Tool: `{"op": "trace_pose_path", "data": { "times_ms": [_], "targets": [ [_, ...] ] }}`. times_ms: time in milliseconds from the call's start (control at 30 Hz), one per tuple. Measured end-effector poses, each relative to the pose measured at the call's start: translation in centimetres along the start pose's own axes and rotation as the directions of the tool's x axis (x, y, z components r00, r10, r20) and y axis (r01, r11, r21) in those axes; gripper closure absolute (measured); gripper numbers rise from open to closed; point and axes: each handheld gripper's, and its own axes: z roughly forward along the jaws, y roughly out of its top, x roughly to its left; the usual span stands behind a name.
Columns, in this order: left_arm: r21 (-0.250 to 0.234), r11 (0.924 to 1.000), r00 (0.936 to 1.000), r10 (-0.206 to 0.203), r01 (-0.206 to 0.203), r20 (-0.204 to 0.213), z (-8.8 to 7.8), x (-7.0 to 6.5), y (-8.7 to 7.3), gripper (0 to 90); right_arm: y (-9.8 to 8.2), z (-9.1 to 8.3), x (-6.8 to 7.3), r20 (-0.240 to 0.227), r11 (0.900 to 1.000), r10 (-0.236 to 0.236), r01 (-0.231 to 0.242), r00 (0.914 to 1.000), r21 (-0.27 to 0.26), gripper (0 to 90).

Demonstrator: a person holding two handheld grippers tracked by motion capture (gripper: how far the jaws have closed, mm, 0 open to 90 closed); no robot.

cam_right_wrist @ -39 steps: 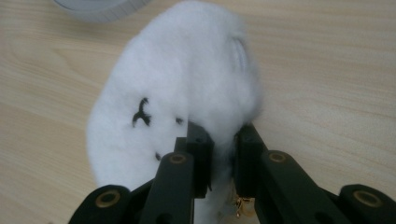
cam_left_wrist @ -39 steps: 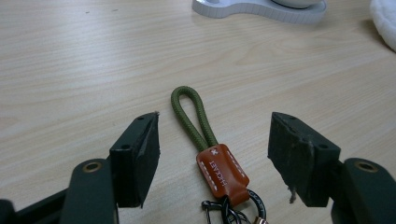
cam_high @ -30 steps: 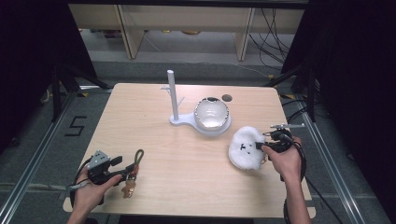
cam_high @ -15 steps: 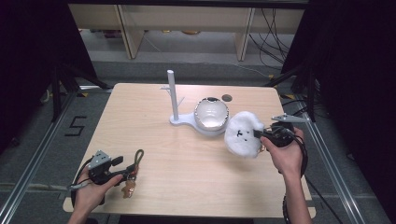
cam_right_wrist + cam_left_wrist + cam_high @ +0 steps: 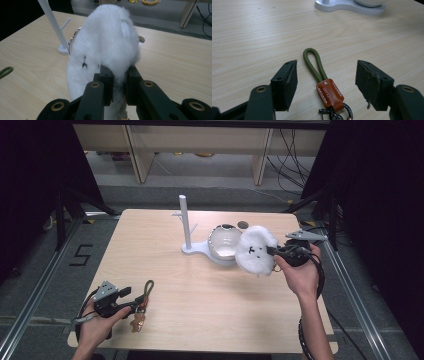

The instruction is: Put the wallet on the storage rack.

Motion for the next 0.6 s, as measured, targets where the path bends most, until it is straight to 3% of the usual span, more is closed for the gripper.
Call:
{"op": "trace_pose_path", "data": {
  "times_ms": [67, 233, 433, 500, 567, 600],
  "targets": [
    [0.000, 1.0000, 1.0000, -0.001, 0.001, 0.000, 0.0, 0.0, 0.0, 33.8, 0.3, 0.3, 0.2, -0.002, 1.000, 0.005, -0.005, 1.0000, -0.010, 80.7],
    [0.000, 1.0000, 1.0000, -0.002, 0.002, 0.000, 0.0, 0.0, 0.0, 33.8, 1.2, 1.3, 0.4, -0.017, 0.999, -0.034, 0.034, 0.9993, -0.033, 80.7],
    [-0.004, 0.9999, 0.9999, -0.014, 0.014, 0.004, 0.1, 0.0, -0.1, 33.7, 1.8, 2.6, 1.1, -0.016, 0.999, -0.024, 0.024, 0.9996, -0.028, 80.7],
    [0.001, 1.0000, 1.0000, 0.004, -0.004, 0.000, 0.0, 0.1, 0.0, 33.7, 2.0, 3.0, 1.1, -0.017, 0.998, -0.042, 0.041, 0.9990, -0.044, 80.7],
    [-0.002, 0.9999, 0.9998, -0.016, 0.016, 0.009, 0.1, 0.0, -0.1, 33.6, 2.4, 3.3, 1.2, -0.018, 0.998, -0.043, 0.042, 0.9989, -0.045, 80.7],
    [0.000, 0.9998, 0.9998, -0.018, 0.018, 0.010, 0.1, -0.1, -0.2, 33.7, 2.5, 3.5, 1.1, -0.006, 0.996, -0.071, 0.071, 0.9975, -0.052, 80.7]
  ]
}}
